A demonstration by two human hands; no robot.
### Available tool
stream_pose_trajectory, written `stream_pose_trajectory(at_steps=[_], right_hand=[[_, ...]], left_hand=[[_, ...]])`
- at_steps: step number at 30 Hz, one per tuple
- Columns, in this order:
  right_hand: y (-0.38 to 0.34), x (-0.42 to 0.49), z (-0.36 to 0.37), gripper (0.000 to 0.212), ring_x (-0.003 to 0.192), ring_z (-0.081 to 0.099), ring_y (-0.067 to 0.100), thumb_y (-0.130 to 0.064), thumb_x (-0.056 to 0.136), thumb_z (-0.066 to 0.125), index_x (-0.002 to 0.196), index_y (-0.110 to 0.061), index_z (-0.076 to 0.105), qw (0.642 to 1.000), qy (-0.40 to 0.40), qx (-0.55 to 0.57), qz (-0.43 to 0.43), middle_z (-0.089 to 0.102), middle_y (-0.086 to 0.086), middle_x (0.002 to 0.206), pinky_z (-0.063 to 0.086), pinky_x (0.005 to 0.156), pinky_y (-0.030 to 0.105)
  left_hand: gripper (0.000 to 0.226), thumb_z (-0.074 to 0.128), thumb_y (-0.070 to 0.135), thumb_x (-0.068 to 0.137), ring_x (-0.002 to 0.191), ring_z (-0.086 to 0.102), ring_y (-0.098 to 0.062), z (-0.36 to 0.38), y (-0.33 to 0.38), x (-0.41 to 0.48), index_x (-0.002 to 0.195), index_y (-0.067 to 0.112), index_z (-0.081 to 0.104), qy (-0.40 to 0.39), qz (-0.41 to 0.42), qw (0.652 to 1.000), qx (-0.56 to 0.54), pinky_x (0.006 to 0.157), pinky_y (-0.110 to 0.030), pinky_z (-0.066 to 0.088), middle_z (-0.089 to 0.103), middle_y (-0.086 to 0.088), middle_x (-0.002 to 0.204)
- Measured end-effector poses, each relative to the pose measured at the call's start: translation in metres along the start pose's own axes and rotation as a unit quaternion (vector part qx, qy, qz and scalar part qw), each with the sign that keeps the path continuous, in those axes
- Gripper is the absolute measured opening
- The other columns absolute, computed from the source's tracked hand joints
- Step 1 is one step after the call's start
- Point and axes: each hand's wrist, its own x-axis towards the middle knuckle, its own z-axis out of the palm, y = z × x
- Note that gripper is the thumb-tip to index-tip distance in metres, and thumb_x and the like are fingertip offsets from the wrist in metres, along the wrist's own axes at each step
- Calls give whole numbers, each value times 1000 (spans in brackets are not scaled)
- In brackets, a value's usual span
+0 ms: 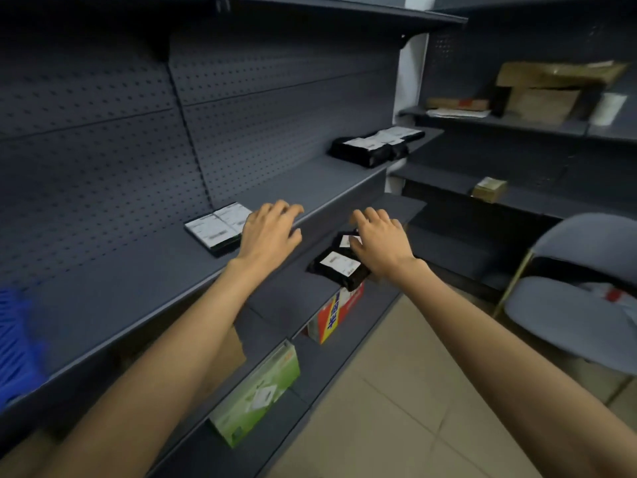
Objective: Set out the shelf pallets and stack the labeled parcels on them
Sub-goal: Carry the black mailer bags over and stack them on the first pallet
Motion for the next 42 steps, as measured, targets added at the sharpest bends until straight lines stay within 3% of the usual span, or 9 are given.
stream_pose_trajectory(at_steps=[8,22,27,35,42], right_hand=[[109,107,28,32,113,47,30,-28,97,47,125,-13,47,998,-2,-27,54,52,8,120,40,91,42],[290,252,91,44,116,46,29,-29,93,49,135,-15,43,994,-17,-34,100,51,8,124,39,92,41],[370,316,115,44,120,45,30,-29,94,48,134,-14,43,997,-34,-39,59,51,9,127,39,95,42],[479,411,144,36,118,48,32,-28,94,48,128,-15,47,999,-40,-4,-14,54,9,126,41,94,45],[497,483,198,37,120,46,33,-35,99,46,129,-13,46,995,-47,77,-52,52,10,125,40,97,47]], left_hand=[[40,52,43,96,112,55,-27,85,25,163,129,21,56,8,52,998,-41,85,-41,45,60,-3,122],[37,55,30,94,110,56,-28,218,82,376,128,18,58,-18,87,995,-44,87,-43,46,61,-4,122],[36,53,31,94,112,56,-26,271,110,446,128,20,58,-21,43,998,-29,89,-43,47,61,-3,123],[34,56,33,94,109,59,-27,331,143,524,125,20,61,-6,-138,990,-23,78,-40,52,63,-3,121],[32,61,36,93,107,58,-28,373,142,550,119,19,64,20,-210,977,12,70,-38,51,62,-3,118]])
